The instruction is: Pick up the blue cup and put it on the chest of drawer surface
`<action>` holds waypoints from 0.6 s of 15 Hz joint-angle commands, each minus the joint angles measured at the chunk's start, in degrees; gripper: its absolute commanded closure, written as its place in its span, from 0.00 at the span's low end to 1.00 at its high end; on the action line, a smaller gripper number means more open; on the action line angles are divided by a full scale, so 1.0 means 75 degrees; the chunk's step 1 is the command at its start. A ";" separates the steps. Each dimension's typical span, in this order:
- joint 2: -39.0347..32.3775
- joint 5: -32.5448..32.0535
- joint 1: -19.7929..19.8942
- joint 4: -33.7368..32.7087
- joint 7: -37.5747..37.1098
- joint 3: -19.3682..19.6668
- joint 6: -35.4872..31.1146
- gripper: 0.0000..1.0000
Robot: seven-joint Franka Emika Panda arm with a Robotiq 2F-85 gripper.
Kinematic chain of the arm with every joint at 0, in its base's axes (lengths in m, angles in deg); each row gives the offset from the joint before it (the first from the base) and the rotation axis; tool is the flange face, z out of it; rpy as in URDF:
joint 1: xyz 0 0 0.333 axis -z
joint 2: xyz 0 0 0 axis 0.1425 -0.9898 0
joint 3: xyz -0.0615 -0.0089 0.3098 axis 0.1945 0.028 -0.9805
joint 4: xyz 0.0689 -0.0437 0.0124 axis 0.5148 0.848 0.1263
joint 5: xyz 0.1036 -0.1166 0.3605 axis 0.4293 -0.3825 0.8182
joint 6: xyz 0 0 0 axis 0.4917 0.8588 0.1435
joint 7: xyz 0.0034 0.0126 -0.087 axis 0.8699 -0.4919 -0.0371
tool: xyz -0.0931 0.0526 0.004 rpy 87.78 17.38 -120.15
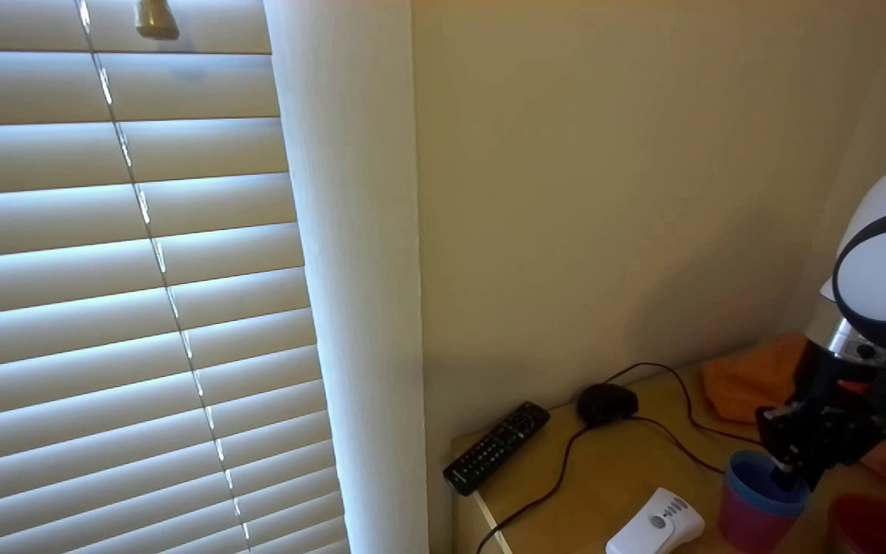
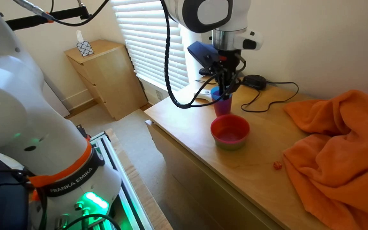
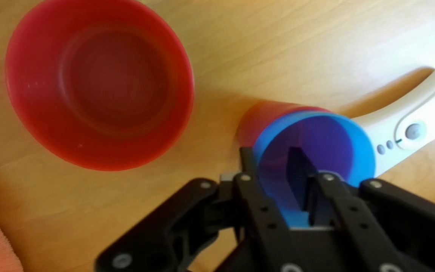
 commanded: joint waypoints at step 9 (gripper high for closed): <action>0.0412 -0.2039 -0.0025 0.0030 -0.1760 0.0189 -0.0265 0.99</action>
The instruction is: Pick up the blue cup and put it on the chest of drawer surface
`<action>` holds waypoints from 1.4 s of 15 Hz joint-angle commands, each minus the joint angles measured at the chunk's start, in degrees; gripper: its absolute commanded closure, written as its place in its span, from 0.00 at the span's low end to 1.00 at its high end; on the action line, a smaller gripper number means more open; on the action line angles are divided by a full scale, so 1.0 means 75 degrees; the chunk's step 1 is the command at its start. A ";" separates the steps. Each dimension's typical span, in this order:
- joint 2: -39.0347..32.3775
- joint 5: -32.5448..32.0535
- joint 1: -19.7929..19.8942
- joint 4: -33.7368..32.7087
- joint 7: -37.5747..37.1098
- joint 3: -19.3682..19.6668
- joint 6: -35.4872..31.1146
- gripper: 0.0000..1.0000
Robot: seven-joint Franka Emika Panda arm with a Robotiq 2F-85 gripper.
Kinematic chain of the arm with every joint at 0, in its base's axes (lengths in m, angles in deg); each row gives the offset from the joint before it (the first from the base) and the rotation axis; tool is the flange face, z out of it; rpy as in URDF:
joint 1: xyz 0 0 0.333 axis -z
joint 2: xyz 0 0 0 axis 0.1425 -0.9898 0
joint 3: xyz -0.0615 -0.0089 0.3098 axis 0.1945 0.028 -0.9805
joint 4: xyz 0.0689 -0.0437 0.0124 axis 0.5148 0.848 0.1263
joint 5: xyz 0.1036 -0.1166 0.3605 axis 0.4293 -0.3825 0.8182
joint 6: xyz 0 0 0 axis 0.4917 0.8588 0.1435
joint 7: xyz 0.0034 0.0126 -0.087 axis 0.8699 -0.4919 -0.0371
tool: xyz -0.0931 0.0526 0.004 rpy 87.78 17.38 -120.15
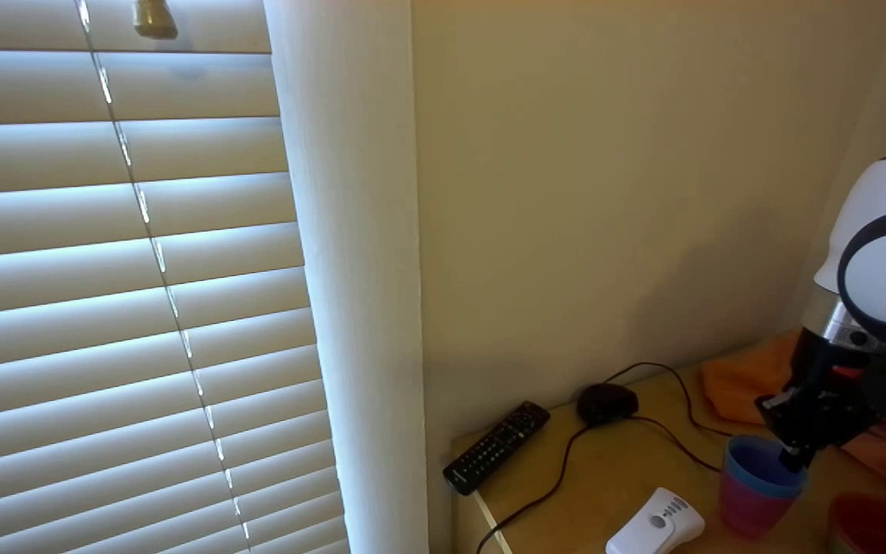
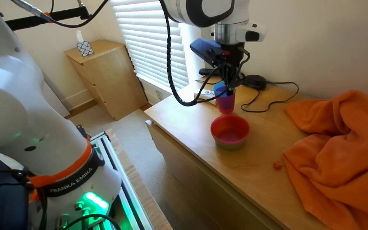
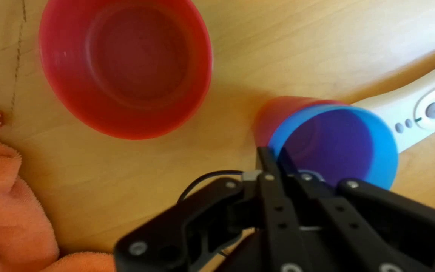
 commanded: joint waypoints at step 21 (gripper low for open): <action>0.2515 -0.0867 0.0527 0.0481 -0.0625 0.0009 0.0191 0.99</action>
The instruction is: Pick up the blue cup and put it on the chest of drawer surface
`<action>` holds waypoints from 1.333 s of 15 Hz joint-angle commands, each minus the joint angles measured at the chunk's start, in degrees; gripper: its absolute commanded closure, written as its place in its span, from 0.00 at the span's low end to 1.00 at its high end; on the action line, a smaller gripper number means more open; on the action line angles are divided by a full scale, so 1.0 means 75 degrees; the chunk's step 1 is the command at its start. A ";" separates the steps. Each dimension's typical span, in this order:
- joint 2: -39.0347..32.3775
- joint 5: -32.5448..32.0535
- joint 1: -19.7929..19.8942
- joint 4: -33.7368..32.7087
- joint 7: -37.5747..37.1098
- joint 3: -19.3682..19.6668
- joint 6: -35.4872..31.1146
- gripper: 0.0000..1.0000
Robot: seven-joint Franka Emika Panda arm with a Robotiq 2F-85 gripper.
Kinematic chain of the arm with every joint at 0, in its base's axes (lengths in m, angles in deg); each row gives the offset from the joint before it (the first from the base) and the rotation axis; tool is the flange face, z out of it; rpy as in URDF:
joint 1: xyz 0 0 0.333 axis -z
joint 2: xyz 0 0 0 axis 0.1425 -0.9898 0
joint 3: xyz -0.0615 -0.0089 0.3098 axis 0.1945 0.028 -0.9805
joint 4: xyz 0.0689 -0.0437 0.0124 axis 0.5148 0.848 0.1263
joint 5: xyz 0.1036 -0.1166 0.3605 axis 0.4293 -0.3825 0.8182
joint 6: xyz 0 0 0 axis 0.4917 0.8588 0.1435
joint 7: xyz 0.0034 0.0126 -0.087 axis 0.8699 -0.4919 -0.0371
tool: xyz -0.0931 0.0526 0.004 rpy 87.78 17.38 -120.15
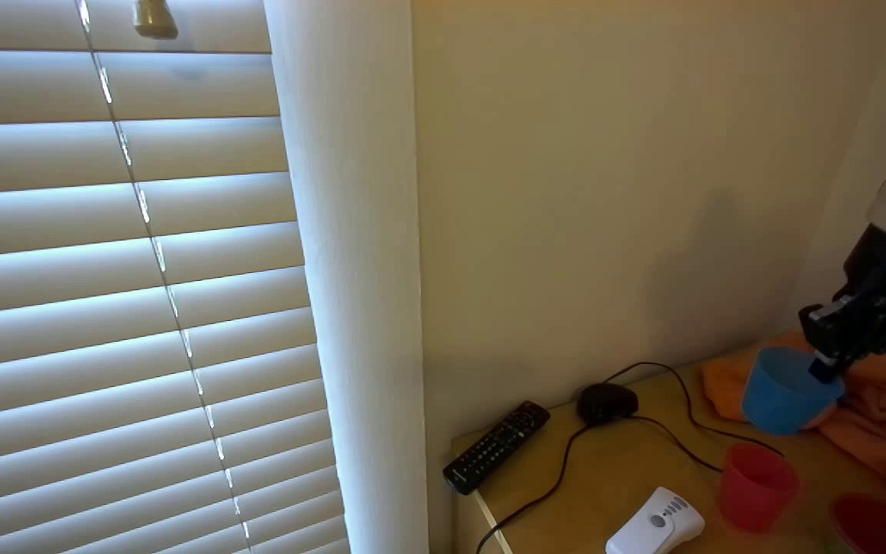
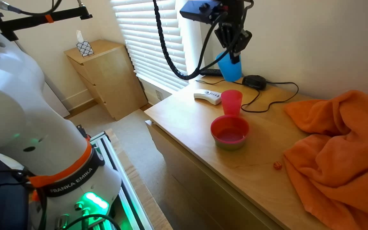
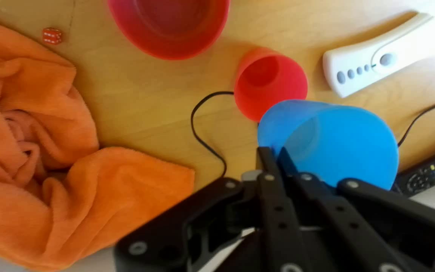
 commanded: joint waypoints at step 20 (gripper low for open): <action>-0.4035 0.1574 0.0212 -0.3101 -0.2049 0.0319 -0.0126 0.99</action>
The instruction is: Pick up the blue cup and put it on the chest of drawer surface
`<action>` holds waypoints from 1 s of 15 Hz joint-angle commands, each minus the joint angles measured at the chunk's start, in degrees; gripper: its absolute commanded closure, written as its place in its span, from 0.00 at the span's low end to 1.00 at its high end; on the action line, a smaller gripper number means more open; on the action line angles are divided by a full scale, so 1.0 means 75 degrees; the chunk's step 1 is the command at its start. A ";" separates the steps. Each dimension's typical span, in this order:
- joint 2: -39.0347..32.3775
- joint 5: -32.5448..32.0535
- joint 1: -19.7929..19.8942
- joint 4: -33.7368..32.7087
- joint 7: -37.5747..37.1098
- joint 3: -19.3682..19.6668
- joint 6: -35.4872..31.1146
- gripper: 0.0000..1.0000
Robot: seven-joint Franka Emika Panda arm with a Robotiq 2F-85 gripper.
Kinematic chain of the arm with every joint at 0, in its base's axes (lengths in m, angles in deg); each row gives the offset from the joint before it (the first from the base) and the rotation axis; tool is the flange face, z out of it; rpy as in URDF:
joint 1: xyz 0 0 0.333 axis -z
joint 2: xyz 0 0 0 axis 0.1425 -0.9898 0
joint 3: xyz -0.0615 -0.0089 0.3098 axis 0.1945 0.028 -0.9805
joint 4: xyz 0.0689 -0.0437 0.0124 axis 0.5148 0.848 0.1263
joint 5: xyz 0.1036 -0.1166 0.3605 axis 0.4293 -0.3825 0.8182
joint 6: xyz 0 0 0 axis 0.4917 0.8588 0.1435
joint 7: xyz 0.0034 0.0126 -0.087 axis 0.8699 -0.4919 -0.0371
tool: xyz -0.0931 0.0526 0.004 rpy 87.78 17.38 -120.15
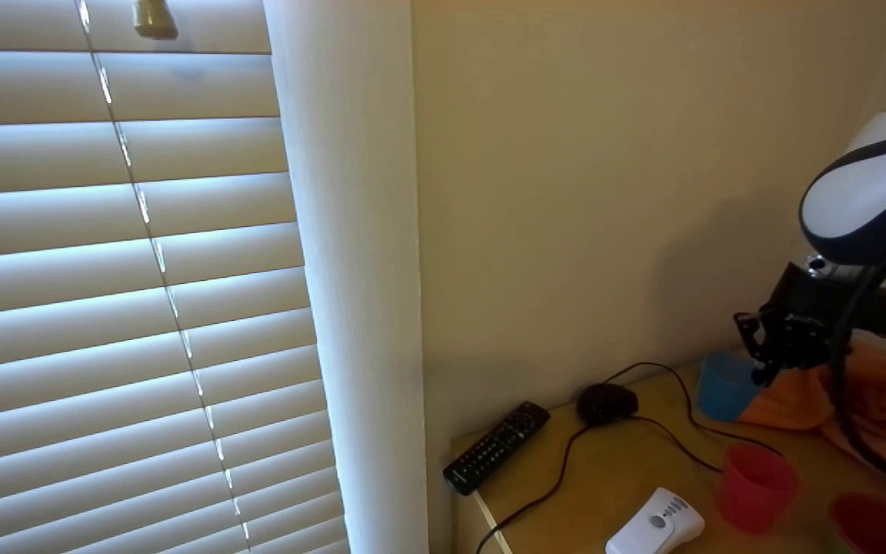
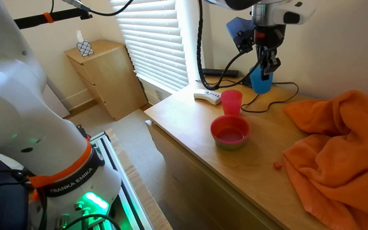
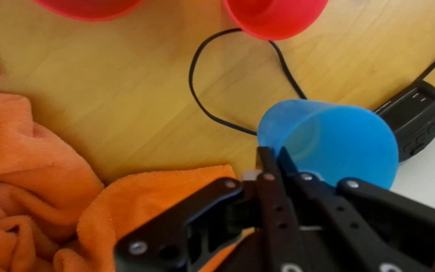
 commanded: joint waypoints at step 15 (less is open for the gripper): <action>-0.1184 0.0261 -0.0158 -0.1329 -0.0783 0.0173 0.0826 0.26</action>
